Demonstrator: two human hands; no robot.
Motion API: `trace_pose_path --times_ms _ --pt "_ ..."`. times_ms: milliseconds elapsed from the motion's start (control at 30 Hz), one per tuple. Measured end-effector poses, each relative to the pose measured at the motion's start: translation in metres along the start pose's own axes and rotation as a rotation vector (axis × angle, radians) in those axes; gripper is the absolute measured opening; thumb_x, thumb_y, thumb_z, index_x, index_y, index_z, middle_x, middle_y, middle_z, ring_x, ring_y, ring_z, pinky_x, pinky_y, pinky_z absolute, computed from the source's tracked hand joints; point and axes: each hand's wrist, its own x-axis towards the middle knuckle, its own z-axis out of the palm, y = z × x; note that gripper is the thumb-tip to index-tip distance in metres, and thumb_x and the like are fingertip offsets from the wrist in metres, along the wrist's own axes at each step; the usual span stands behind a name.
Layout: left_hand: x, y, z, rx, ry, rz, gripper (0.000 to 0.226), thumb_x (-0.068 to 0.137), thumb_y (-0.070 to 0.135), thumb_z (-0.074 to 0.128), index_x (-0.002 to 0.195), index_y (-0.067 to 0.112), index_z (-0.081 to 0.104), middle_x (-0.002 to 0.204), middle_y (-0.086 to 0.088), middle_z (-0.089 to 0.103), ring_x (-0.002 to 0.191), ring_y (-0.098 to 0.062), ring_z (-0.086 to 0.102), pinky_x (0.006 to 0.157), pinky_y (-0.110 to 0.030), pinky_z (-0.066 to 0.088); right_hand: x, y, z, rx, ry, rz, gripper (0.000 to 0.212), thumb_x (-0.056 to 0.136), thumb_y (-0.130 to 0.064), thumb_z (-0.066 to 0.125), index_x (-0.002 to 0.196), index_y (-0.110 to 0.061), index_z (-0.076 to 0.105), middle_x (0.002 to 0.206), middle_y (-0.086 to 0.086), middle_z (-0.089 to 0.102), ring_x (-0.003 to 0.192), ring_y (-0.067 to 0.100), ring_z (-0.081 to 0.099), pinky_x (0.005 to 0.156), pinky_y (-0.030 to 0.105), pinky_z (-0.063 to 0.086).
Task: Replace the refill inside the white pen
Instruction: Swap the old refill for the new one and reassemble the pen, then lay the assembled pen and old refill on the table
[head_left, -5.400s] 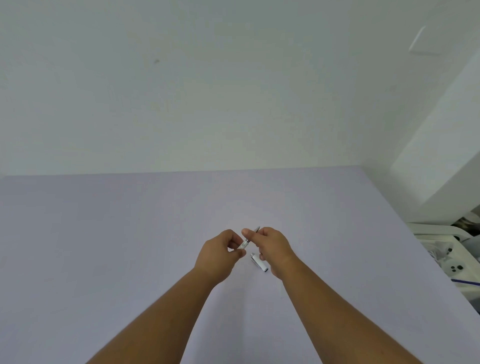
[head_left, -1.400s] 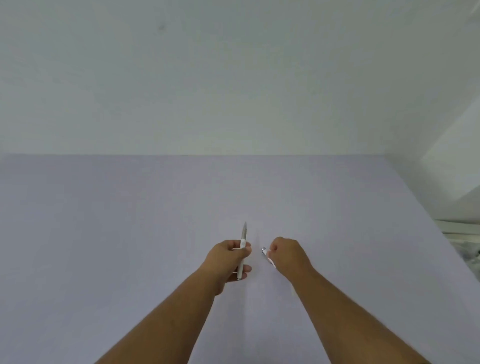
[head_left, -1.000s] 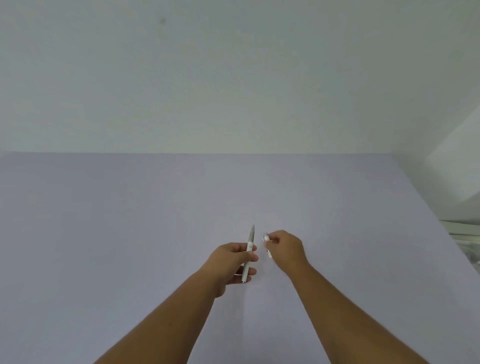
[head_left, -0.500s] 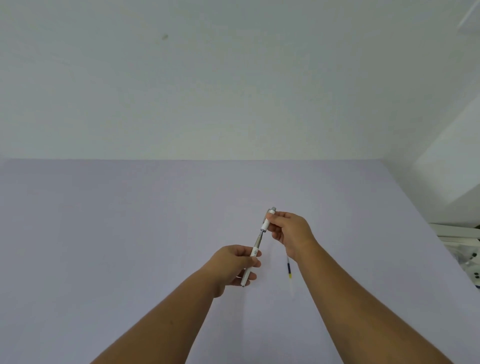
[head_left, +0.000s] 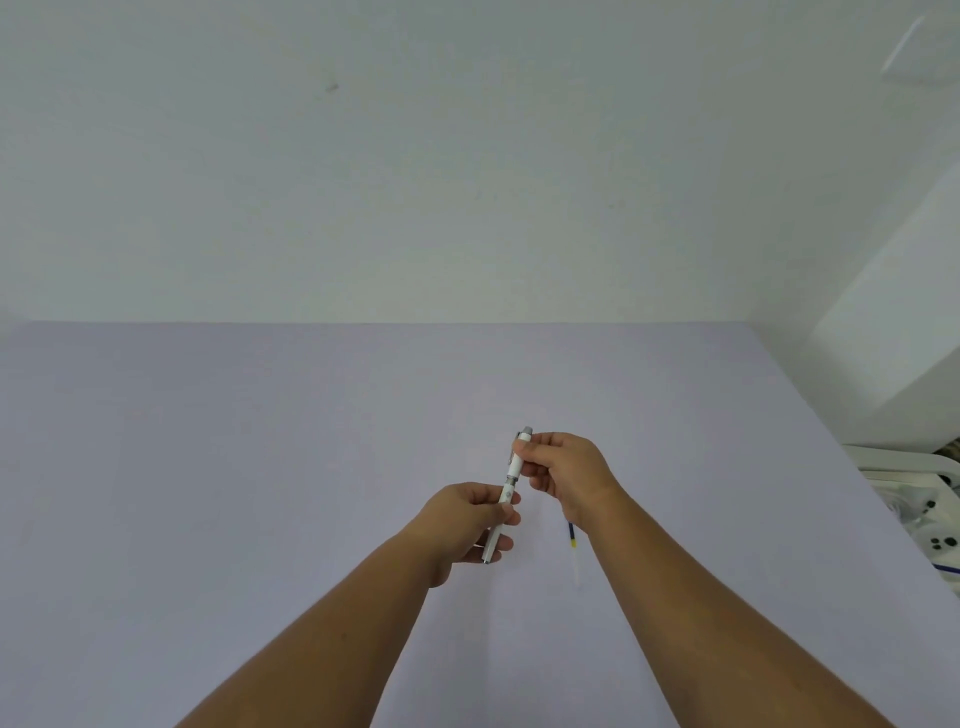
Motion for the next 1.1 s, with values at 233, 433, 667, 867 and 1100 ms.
trace_pose_path --times_ms 233,433,667,867,1100 --pt "-0.003 -0.003 0.000 0.006 0.044 0.038 0.012 0.092 0.015 0.058 0.094 0.019 0.069 0.087 -0.002 0.072 0.063 -0.014 0.068 0.060 -0.026 0.059 -0.009 0.004 0.008 -0.018 -0.005 0.013 0.014 0.078 -0.018 0.073 0.086 -0.006 0.070 0.076 0.009 0.069 0.065 0.017 0.059 0.061 0.026 0.051" --pt "-0.008 -0.003 0.000 -0.016 0.034 0.037 0.013 0.092 0.013 0.057 0.093 0.019 0.069 0.087 -0.003 0.072 0.062 -0.015 0.068 0.057 -0.026 0.058 -0.011 0.003 0.008 0.008 -0.050 0.008 0.009 0.080 -0.016 0.072 0.083 -0.009 0.069 0.079 0.010 0.070 0.072 0.021 0.062 0.065 0.028 0.051" --pt "-0.009 -0.005 -0.002 -0.034 0.018 0.026 0.014 0.092 0.012 0.057 0.095 0.018 0.069 0.089 -0.004 0.072 0.065 -0.017 0.068 0.064 -0.029 0.060 -0.012 0.006 0.008 0.035 -0.085 -0.006 0.007 0.082 -0.013 0.069 0.075 -0.011 0.070 0.071 0.006 0.071 0.065 0.018 0.062 0.061 0.026 0.051" --pt "-0.004 -0.007 -0.002 -0.039 0.034 0.000 0.016 0.092 0.015 0.058 0.105 0.014 0.068 0.093 -0.004 0.071 0.071 -0.018 0.068 0.066 -0.029 0.060 -0.007 0.011 0.007 -0.007 -0.069 -0.004 0.009 0.083 -0.024 0.069 0.082 -0.014 0.068 0.080 0.005 0.070 0.070 0.016 0.062 0.063 0.026 0.052" --pt "0.022 -0.024 0.000 0.010 0.193 -0.038 0.017 0.088 0.017 0.064 0.104 0.017 0.069 0.089 0.001 0.063 0.079 -0.014 0.058 0.075 -0.031 0.055 0.017 0.031 -0.038 -0.809 0.256 0.075 0.024 0.088 -0.013 0.047 0.067 -0.002 0.055 0.069 0.012 0.059 0.073 0.027 0.062 0.065 0.031 0.049"
